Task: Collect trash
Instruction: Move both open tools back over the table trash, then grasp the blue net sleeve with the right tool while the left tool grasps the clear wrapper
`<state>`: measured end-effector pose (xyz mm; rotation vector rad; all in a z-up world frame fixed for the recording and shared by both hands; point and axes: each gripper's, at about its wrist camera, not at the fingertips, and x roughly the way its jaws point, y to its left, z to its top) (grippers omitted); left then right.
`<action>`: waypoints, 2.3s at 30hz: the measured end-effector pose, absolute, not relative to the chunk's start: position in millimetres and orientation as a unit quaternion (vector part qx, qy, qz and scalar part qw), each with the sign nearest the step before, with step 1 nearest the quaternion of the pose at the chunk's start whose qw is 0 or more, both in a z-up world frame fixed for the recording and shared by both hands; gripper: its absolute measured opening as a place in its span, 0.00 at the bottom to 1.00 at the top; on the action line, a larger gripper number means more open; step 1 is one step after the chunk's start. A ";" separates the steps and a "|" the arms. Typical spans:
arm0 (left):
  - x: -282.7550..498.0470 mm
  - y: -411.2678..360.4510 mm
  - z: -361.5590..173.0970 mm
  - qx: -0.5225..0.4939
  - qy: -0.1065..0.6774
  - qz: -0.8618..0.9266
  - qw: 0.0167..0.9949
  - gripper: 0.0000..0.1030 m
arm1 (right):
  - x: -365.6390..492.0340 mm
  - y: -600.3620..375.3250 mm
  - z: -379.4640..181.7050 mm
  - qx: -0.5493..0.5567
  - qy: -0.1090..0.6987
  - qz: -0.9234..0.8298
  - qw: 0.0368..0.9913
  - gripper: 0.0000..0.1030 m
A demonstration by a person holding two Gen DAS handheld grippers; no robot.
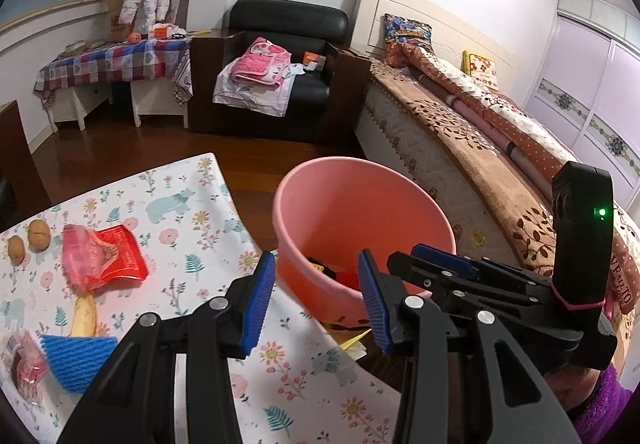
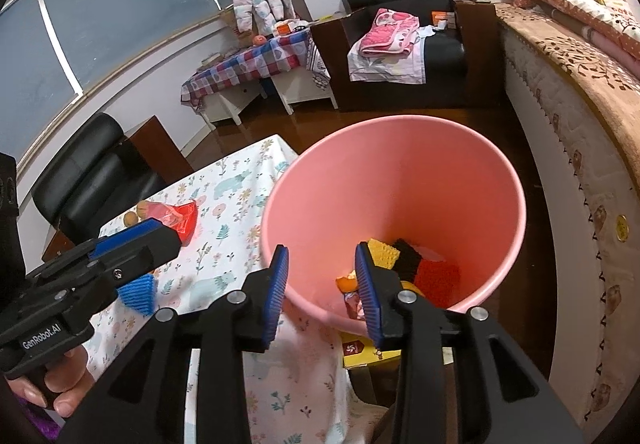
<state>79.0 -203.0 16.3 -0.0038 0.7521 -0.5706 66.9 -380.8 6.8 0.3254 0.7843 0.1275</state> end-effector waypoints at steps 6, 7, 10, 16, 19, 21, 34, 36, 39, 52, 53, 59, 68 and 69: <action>70.4 -186.9 20.9 -0.008 0.356 -0.269 0.895 0.42 | 66.0 -369.0 10.1 0.152 0.383 0.075 0.908 0.43; 69.8 -185.5 21.4 -0.009 0.355 -0.268 0.896 0.42 | 65.7 -366.6 10.7 0.149 0.383 0.077 0.908 0.43; 66.4 -174.2 22.5 -0.014 0.353 -0.263 0.898 0.42 | 66.1 -358.2 13.0 0.140 0.385 0.085 0.908 0.43; 61.1 -156.7 21.3 -0.017 0.351 -0.251 0.902 0.43 | 65.1 -339.7 13.8 0.131 0.388 0.104 0.906 0.43; 58.7 -146.0 19.7 -0.018 0.352 -0.242 0.904 0.43 | 64.8 -330.4 12.5 0.125 0.392 0.112 0.904 0.43; 56.7 -136.2 18.7 -0.017 0.351 -0.234 0.907 0.43 | 65.6 -324.0 11.3 0.121 0.398 0.118 0.902 0.43; 44.7 -35.5 8.6 -0.034 0.356 -0.128 0.925 0.43 | 69.3 -274.1 6.2 0.095 0.417 0.177 0.886 0.43; 42.9 -17.1 5.7 -0.032 0.358 -0.103 0.927 0.43 | 70.3 -261.1 6.7 0.083 0.419 0.190 0.884 0.43; 40.7 7.6 -1.4 -0.032 0.367 -0.070 0.927 0.43 | 72.5 -244.7 6.5 0.070 0.423 0.207 0.879 0.43; 48.7 69.0 -37.2 -0.040 0.412 0.000 0.910 0.43 | 73.5 -206.9 -4.5 0.035 0.444 0.234 0.864 0.43; 50.3 69.9 -39.9 -0.041 0.414 -0.001 0.909 0.43 | 74.3 -206.1 -5.2 0.035 0.445 0.234 0.863 0.43; 60.2 74.4 -56.4 -0.057 0.434 -0.013 0.899 0.48 | 79.1 -200.0 -9.1 0.034 0.452 0.233 0.860 0.43; 63.9 76.1 -60.9 -0.070 0.429 -0.025 0.900 0.44 | 92.8 -184.5 -10.0 0.041 0.457 0.258 0.851 0.43; 63.7 76.1 -61.0 -0.071 0.428 -0.031 0.900 0.42 | 93.8 -182.1 -9.5 0.041 0.456 0.261 0.850 0.43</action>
